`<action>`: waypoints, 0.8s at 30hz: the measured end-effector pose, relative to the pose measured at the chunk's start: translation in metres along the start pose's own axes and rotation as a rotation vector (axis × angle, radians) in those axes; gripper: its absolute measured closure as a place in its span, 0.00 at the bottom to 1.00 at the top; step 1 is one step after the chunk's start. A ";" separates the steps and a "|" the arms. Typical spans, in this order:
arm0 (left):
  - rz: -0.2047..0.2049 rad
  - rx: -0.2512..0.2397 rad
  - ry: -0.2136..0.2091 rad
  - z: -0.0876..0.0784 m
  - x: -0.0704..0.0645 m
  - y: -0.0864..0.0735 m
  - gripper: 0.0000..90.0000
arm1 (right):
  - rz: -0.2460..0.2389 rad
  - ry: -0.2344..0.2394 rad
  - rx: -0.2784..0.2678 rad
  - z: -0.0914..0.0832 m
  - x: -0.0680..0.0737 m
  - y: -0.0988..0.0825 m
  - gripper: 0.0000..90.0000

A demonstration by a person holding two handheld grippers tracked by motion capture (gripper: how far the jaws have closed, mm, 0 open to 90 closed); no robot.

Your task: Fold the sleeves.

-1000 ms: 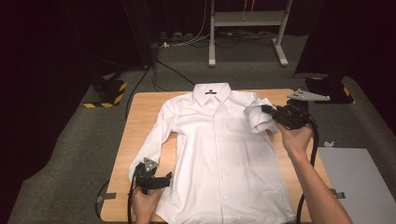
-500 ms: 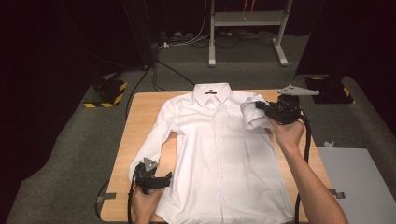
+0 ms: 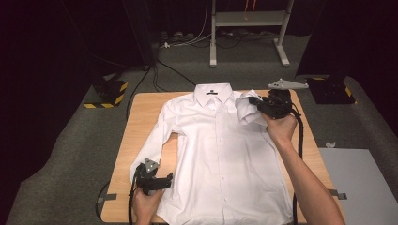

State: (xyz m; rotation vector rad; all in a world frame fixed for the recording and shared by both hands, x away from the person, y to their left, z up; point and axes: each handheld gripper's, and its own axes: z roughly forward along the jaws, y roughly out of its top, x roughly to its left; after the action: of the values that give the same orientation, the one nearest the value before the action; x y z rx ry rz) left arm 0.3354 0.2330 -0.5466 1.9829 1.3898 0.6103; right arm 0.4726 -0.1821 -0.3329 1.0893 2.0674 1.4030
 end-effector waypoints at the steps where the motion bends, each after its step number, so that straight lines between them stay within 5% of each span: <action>1: 0.000 0.000 0.000 0.000 0.000 0.000 0.09 | 0.000 0.000 0.000 0.000 0.000 0.000 0.96; 24: 0.001 0.000 0.001 0.000 0.000 0.000 0.09 | -0.018 -0.010 0.024 0.037 0.013 0.019 0.95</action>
State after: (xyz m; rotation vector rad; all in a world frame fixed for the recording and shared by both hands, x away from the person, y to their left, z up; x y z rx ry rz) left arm 0.3354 0.2329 -0.5466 1.9832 1.3897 0.6113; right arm 0.4977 -0.1470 -0.3292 1.0826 2.0872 1.3651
